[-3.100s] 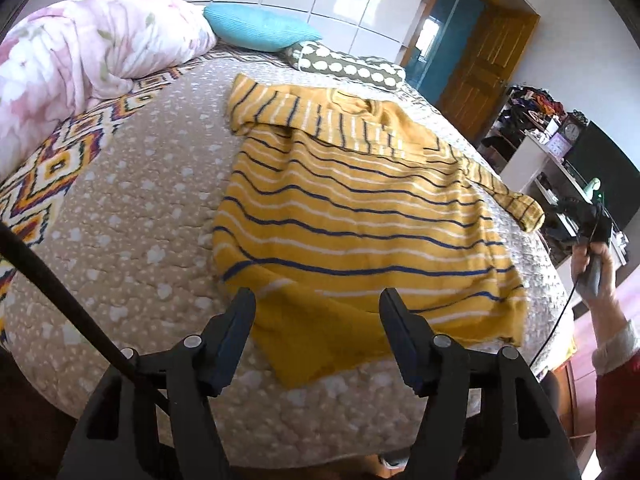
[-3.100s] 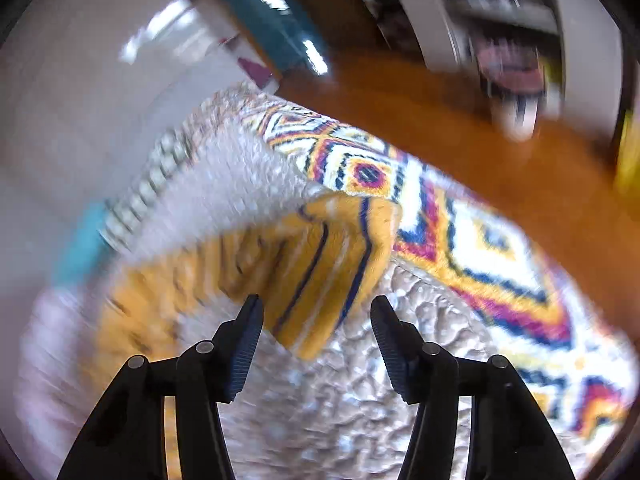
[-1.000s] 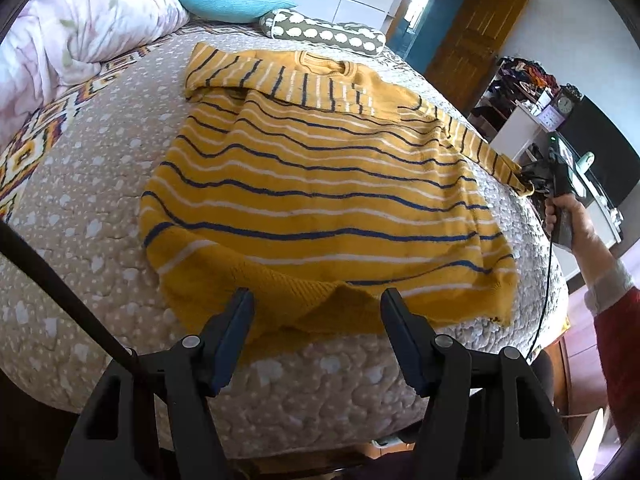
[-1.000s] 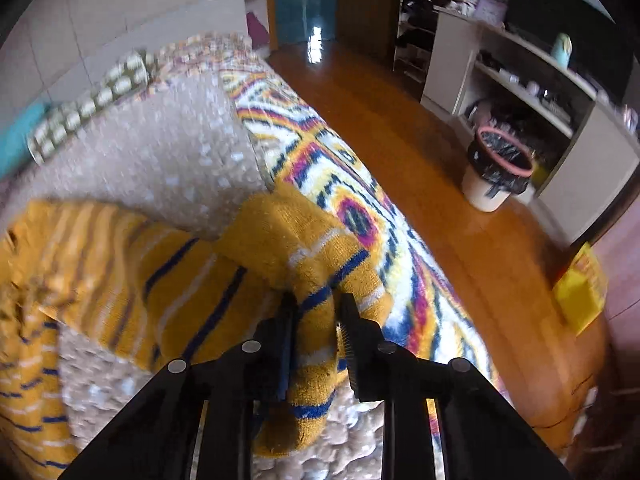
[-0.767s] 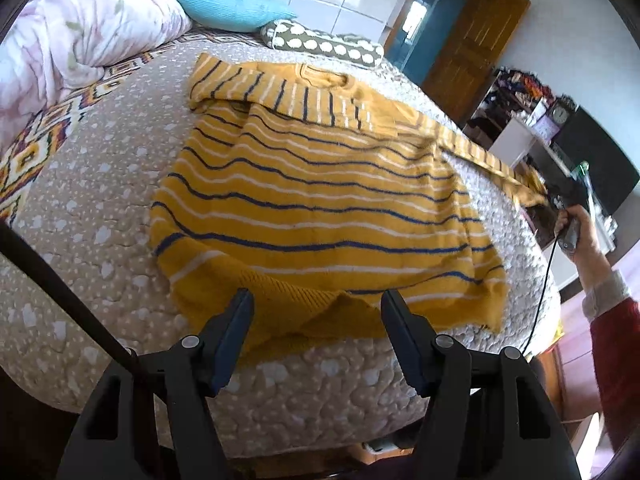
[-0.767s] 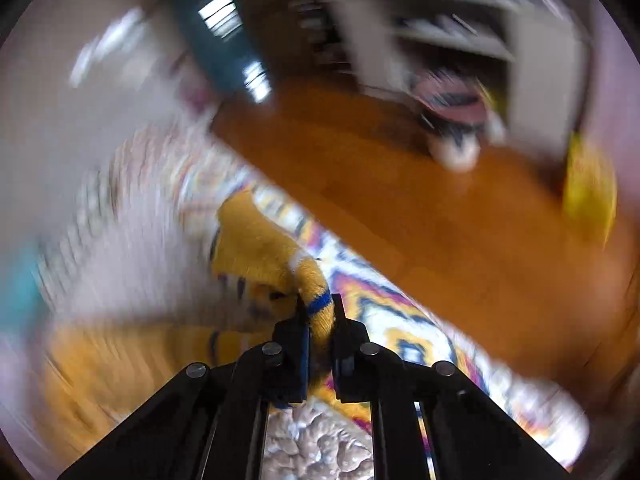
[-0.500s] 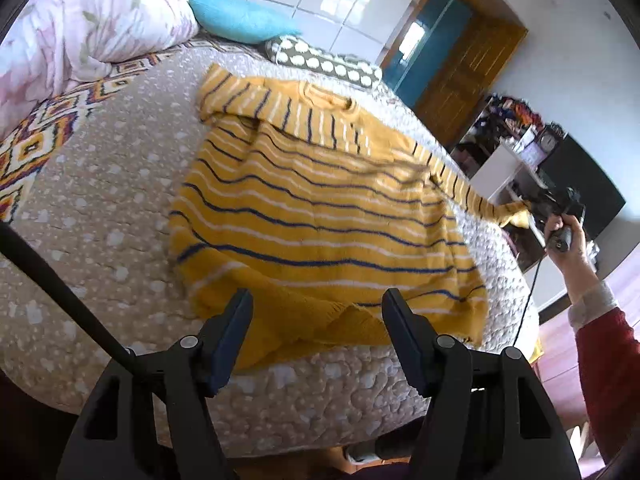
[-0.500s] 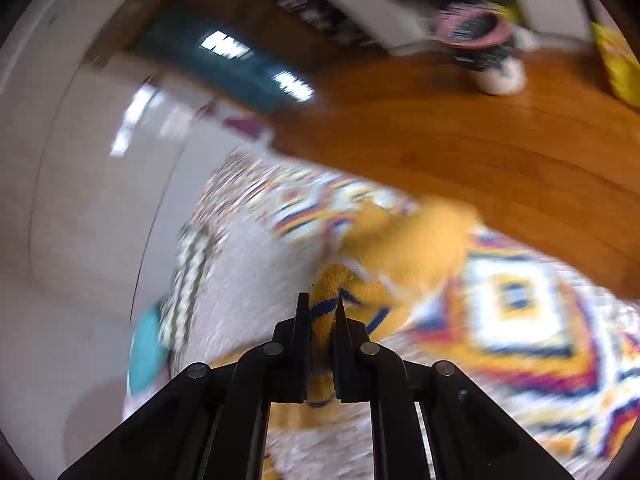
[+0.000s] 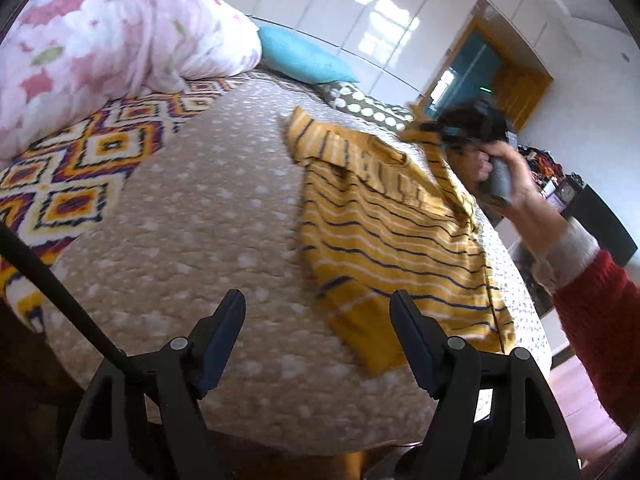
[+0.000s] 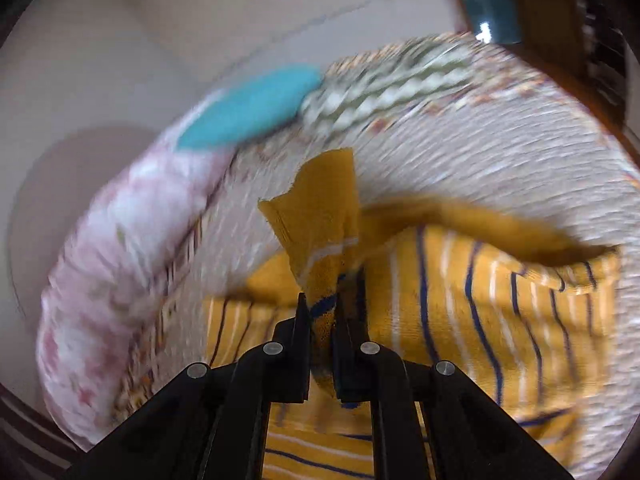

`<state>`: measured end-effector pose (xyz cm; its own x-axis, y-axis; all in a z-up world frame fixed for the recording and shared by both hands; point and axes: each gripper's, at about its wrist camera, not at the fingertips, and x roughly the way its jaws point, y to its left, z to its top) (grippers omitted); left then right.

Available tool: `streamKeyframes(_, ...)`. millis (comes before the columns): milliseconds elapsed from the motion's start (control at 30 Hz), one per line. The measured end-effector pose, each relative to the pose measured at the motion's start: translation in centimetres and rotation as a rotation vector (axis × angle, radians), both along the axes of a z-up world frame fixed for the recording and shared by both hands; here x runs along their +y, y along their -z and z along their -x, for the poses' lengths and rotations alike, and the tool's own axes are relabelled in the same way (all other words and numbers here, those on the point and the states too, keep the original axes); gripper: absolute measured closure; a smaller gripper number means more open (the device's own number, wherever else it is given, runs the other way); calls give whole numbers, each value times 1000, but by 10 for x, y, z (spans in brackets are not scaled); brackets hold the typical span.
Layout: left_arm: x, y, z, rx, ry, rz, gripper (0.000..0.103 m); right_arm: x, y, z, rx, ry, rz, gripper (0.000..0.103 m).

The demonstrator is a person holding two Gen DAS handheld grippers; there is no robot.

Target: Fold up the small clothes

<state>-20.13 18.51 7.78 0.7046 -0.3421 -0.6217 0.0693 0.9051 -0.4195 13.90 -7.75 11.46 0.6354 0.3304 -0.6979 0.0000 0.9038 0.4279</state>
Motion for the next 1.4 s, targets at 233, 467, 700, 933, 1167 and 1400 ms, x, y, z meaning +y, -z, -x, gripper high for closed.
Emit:
streamKeyframes(233,21,16,5,10,-26,-7,30,125,72,-32,98,-209,94,94)
streamKeyframes(467,29,28,2,34,-43,20,30,168,97,-19,94,-302,235,83)
streamKeyframes(700,26,27,2,38,-50,13,30,135,56,14,46,-402,152,68)
streamKeyframes(933,16,24,-2,35,-40,-8,30,-10,20,39,-44,31,440,38)
streamKeyframes(1167,5,26,-9,66,-31,-3,30,-122,77,7,246,232,484,37)
streamKeyframes(1400,1,21,-13,69,-44,-36,30,-148,92,5,288,238,446,94)
